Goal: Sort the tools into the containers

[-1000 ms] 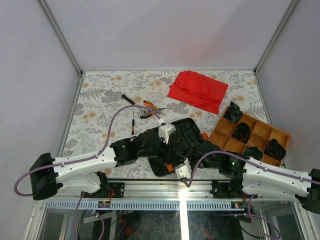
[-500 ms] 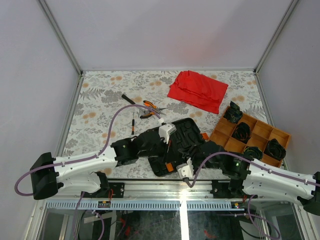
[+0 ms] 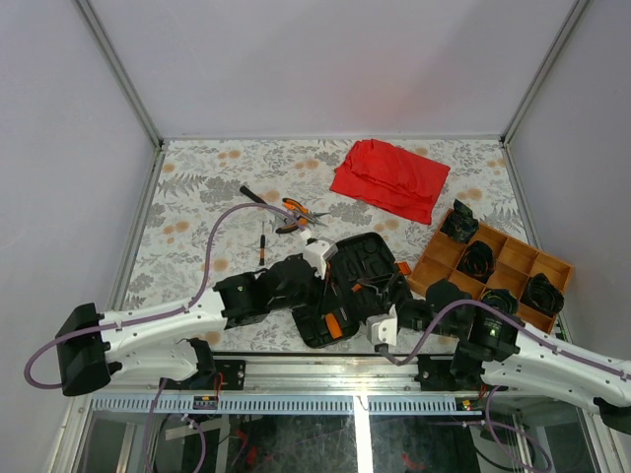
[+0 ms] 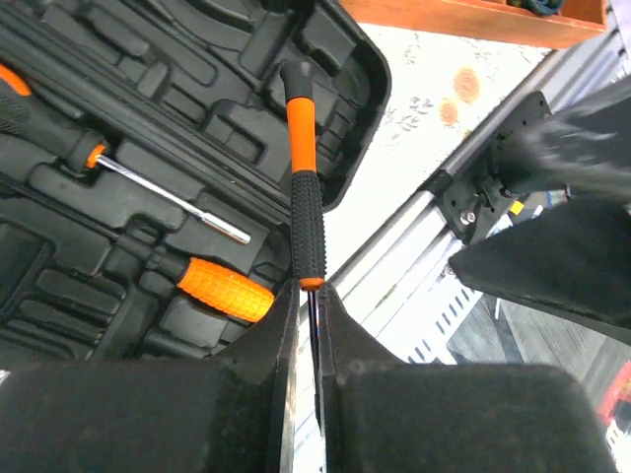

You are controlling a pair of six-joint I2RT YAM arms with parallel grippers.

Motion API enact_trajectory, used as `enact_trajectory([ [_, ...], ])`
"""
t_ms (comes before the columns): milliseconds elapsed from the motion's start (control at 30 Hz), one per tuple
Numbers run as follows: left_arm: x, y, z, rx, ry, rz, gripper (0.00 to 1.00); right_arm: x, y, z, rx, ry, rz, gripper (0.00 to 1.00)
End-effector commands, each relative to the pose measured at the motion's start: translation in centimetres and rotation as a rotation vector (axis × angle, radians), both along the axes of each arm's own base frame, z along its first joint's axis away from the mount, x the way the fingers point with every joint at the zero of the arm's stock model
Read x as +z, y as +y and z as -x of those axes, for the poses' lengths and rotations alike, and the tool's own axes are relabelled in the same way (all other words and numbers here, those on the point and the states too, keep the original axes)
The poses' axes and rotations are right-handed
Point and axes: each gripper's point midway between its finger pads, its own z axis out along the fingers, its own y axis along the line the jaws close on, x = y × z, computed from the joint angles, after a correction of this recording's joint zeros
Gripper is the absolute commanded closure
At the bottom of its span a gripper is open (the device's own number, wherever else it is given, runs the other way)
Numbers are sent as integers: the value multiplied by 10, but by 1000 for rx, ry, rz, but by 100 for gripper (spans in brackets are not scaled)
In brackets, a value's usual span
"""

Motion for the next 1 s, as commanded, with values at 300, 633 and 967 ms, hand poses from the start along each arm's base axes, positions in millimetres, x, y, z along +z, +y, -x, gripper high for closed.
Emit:
enact_trajectory([
  [300, 12, 32, -33, 258, -80, 64, 100, 70, 2, -14, -281, 474, -646, 34],
  [633, 22, 38, -40, 326, -95, 134, 100, 56, -23, -59, -892, 1084, -1035, 29],
  [967, 26, 35, -44, 340, -104, 148, 100, 31, 0, -60, -888, 1560, -1372, 34],
])
